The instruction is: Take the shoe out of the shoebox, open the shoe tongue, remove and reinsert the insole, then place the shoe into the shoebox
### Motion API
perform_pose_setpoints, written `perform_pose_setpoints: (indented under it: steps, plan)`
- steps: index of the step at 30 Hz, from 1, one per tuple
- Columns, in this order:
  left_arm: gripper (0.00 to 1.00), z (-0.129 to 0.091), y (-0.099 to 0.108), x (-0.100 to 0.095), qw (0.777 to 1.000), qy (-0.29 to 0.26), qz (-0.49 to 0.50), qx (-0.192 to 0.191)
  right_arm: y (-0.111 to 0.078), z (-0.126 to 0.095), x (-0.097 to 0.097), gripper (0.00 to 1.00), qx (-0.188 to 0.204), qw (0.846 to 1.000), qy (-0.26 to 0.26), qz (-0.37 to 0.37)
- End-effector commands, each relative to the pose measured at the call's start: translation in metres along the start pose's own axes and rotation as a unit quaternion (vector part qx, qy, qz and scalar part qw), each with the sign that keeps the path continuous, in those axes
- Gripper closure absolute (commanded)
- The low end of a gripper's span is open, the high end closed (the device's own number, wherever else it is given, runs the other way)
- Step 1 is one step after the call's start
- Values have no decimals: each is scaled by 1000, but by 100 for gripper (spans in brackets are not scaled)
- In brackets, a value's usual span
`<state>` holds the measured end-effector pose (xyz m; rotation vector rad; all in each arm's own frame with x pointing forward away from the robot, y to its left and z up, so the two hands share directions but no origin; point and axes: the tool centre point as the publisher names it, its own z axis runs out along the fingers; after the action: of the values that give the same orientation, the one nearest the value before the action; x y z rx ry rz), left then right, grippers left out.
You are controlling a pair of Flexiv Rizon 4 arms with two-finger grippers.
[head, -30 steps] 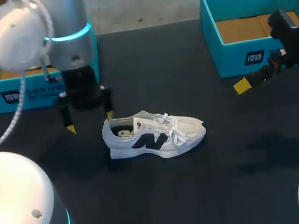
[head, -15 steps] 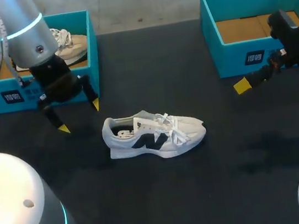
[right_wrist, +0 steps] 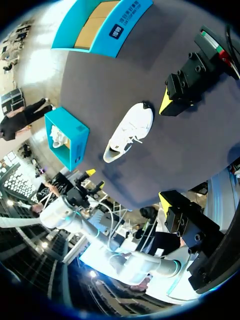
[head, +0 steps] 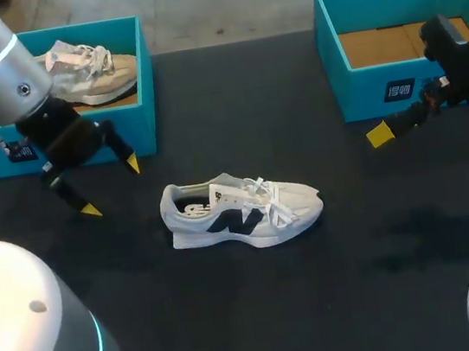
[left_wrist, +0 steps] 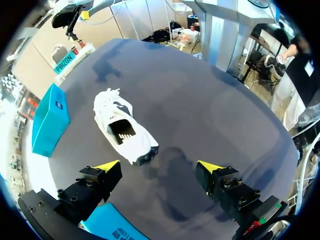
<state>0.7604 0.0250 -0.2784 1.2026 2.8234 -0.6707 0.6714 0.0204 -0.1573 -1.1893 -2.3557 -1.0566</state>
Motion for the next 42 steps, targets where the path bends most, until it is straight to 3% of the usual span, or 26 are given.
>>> perform_pose_setpoints:
  steps: [1,16,29,42]
  plan:
    - [0,1,-2,4,1000,-23,1,-2,1,1,0,0,1,1000,-1,1]
    - [0,1,-2,4,1000,-23,1,-2,1,1,0,0,1,1000,-1,1]
    - [0,-14,35,1,977,-63,-174,107,1,1,0,0,1,1000,-1,1]
    - [0,-13,69,10,942,-126,-263,169,1,1,0,0,1,1000,-1,1]
